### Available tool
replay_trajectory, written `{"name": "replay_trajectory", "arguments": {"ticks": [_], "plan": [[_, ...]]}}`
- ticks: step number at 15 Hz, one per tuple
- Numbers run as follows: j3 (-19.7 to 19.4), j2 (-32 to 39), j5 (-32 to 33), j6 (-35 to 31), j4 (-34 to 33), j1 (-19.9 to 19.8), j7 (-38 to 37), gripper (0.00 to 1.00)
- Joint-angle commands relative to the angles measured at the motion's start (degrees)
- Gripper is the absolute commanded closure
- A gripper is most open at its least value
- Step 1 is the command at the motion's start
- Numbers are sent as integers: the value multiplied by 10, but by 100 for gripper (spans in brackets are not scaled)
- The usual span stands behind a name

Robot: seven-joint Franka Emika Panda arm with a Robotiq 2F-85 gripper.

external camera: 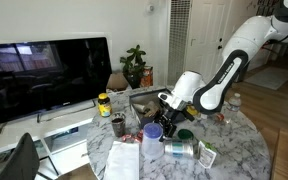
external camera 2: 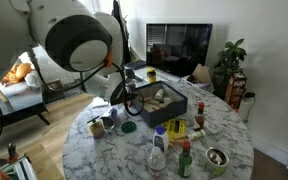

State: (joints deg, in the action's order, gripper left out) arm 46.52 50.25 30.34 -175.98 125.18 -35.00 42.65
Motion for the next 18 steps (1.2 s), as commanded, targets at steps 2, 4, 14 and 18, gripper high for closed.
{"name": "replay_trajectory", "arguments": {"ticks": [2,4,14,18], "plan": [[-70,-102,-53,72,10,81,-5,0],[-105,-130,-70,104,6,123,-2,0],[-257,-199,-156,257,-16,309,-16,0],[-258,-186,-221,239,-13,320,-32,0]]}}
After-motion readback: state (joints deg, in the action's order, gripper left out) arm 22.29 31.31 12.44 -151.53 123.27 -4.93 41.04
